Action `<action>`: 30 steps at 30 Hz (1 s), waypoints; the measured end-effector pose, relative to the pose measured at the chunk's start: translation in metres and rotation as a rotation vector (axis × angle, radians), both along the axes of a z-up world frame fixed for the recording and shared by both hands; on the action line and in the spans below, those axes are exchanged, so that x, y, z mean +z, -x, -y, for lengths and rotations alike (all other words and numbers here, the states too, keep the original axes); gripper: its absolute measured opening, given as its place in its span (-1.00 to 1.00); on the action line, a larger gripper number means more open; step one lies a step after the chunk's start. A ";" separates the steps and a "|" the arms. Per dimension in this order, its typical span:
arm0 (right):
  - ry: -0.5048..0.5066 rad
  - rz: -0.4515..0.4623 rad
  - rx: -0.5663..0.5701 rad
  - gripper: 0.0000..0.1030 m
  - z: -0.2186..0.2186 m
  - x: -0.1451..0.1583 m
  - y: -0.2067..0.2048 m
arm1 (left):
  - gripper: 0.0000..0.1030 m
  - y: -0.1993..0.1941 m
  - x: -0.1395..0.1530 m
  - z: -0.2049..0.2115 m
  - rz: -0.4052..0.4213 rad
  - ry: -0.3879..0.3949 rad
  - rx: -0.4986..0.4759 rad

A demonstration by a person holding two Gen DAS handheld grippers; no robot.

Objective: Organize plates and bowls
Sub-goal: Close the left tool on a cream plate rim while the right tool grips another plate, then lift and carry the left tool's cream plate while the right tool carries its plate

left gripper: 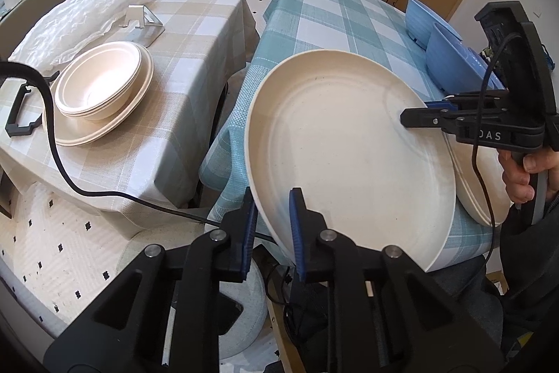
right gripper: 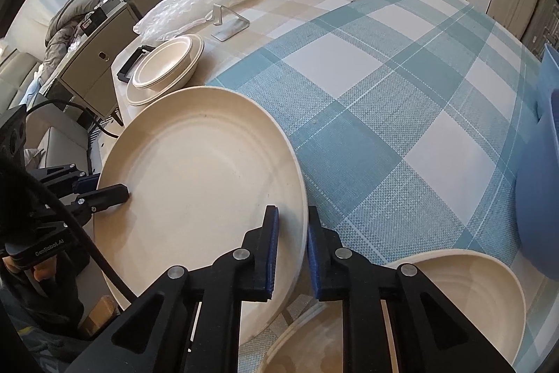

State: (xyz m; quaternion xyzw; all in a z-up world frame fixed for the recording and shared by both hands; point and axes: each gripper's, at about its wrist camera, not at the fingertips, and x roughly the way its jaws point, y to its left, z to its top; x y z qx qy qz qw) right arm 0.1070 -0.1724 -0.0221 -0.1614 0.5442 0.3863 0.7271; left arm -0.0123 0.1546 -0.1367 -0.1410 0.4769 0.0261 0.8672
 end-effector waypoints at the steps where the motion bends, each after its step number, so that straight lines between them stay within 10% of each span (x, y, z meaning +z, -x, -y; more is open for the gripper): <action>1: -0.003 0.003 0.000 -0.71 0.000 0.002 0.001 | -0.71 0.001 0.001 0.000 0.004 -0.002 0.000; 30: -0.116 0.121 -0.073 -0.70 0.038 0.066 0.036 | -0.71 0.015 0.049 0.021 0.103 -0.075 -0.017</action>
